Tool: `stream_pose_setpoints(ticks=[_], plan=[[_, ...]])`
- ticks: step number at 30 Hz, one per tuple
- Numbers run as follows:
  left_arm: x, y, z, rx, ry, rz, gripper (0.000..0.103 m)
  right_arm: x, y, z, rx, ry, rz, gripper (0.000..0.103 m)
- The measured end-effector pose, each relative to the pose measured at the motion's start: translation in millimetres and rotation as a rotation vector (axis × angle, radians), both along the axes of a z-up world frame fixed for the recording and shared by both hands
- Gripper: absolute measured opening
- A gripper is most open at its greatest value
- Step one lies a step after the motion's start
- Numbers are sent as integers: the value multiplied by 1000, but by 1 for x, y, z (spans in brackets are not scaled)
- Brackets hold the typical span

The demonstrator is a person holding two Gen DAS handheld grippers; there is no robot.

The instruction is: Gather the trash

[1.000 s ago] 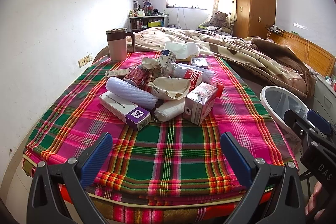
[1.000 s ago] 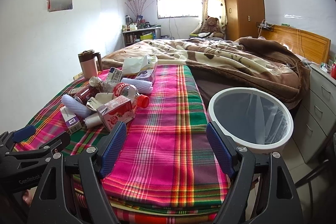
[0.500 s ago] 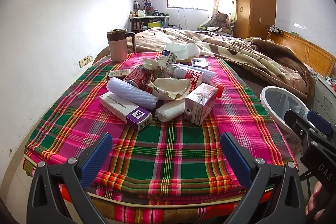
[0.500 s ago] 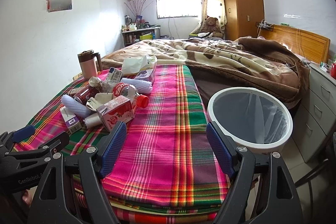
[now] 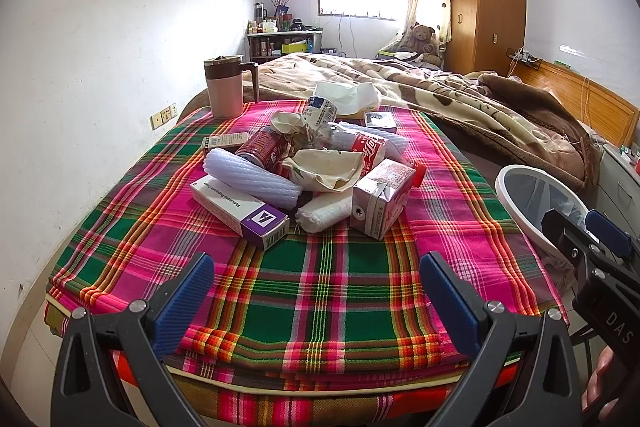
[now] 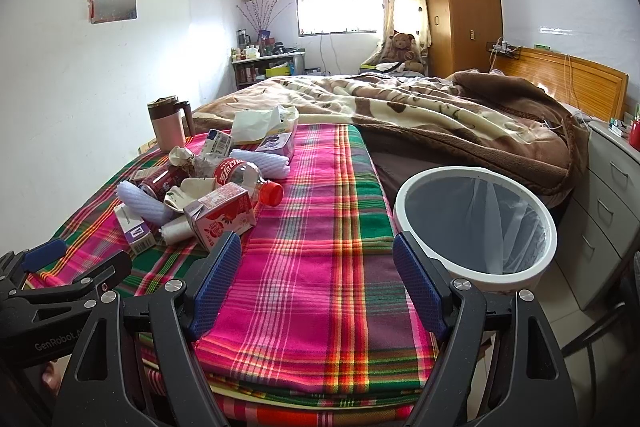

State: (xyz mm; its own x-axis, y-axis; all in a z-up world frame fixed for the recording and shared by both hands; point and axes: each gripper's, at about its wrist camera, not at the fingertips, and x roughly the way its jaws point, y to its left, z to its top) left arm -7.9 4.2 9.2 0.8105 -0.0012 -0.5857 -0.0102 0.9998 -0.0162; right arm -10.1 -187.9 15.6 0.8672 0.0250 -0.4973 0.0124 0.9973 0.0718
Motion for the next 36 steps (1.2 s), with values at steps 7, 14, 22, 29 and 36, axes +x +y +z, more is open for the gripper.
stream_pose_setpoints(ticks=[7,14,22,29,36], plan=[[0,1,1,-1,0,1,103,0,0,1,0,0,1,80],[-1,1,1,0,-1,2,103,0,0,0,-1,1,0,80],[0,2,4,-1,1,3,103,-1,-2,0,0,4,-2,80],[12,10,-2,-12,15,2,103,7,-1,-3,1,21,-3,80],[33,44,-10,-50,39,28,103,32,11,-10,14,54,23,80]])
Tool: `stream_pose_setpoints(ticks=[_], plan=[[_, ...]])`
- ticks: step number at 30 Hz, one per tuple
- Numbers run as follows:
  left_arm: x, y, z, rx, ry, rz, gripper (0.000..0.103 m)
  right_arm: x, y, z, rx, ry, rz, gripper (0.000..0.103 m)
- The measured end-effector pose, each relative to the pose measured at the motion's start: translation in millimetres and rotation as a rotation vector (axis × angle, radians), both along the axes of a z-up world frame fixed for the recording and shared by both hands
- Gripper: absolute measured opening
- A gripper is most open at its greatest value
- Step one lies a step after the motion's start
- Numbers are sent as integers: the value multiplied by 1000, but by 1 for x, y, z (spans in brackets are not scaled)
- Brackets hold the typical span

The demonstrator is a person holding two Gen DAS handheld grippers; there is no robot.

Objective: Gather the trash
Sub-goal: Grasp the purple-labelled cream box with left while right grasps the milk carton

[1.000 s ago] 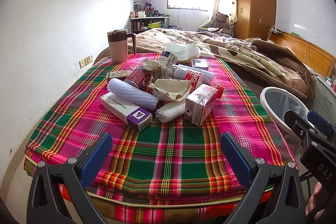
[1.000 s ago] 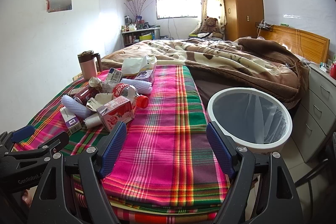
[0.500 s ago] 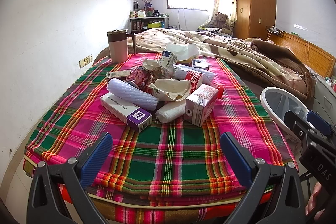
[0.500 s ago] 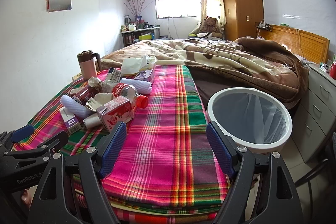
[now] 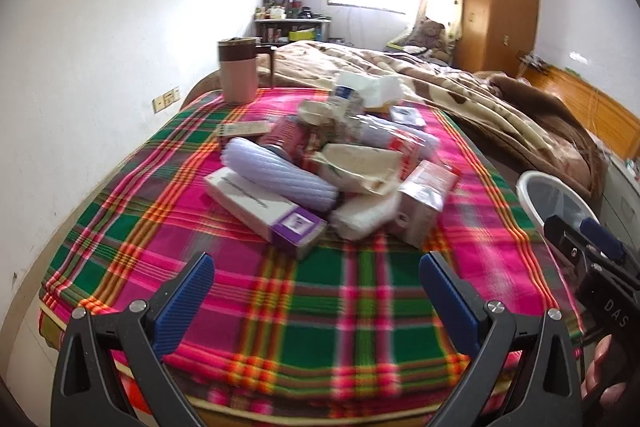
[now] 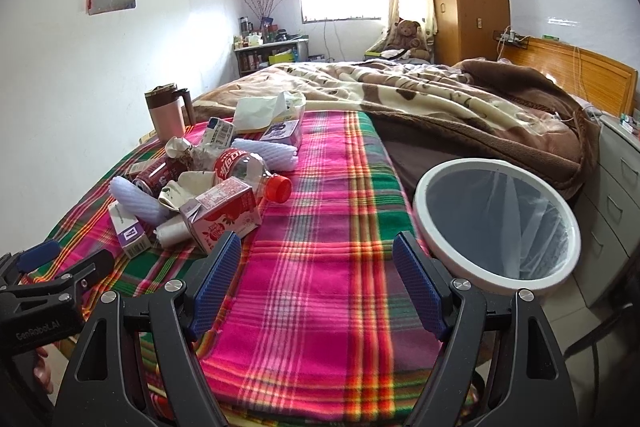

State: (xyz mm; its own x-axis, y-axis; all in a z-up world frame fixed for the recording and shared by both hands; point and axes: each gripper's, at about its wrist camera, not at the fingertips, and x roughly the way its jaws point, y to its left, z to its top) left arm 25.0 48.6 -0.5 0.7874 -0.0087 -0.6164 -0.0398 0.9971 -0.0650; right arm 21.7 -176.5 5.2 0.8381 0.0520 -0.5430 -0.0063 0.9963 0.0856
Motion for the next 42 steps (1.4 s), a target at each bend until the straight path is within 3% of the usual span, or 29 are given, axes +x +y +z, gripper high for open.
stream_pose_setpoints(ticks=[8,13,23,31,42], plan=[[27,47,-7,-48,36,57,103,35,23,-11,57,69,57,80],[44,69,-14,-120,73,70,103,51,38,-16,66,103,83,80],[75,79,-25,-212,144,55,99,82,58,-23,101,168,90,80],[95,74,-38,-217,206,48,99,100,68,-22,154,202,118,80],[108,58,-49,-197,251,29,98,105,70,-31,135,267,130,80]])
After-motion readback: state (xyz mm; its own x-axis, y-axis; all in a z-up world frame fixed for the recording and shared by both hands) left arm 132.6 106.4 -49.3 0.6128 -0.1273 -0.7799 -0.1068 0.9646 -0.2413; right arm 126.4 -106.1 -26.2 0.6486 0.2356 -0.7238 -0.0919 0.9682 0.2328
